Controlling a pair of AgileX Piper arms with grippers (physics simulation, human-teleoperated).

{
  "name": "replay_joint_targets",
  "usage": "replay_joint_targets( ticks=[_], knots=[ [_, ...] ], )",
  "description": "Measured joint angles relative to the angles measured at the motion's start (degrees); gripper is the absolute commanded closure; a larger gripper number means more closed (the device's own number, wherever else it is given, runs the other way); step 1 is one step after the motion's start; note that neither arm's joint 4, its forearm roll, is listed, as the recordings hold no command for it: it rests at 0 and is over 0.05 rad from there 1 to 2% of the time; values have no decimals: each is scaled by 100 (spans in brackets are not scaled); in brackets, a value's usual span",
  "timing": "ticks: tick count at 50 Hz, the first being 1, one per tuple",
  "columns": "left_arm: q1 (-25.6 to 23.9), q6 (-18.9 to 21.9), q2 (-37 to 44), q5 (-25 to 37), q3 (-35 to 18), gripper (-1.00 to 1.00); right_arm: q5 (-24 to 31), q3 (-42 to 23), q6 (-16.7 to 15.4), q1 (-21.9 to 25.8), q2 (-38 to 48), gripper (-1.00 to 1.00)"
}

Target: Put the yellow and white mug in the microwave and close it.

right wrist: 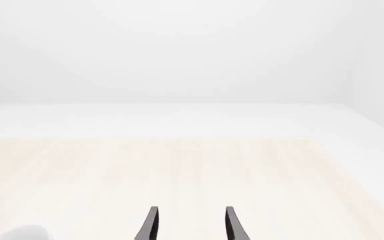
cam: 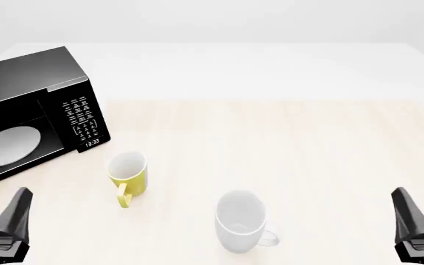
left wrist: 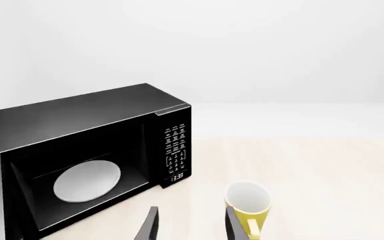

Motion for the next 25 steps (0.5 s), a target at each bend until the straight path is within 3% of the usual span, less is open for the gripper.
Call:
replay_joint_targets(
  ticks=[25],
  knots=[
    [-109, 50, 7, 67, -42, -100, -7, -15, 0, 2, 26, -100]
  ],
)
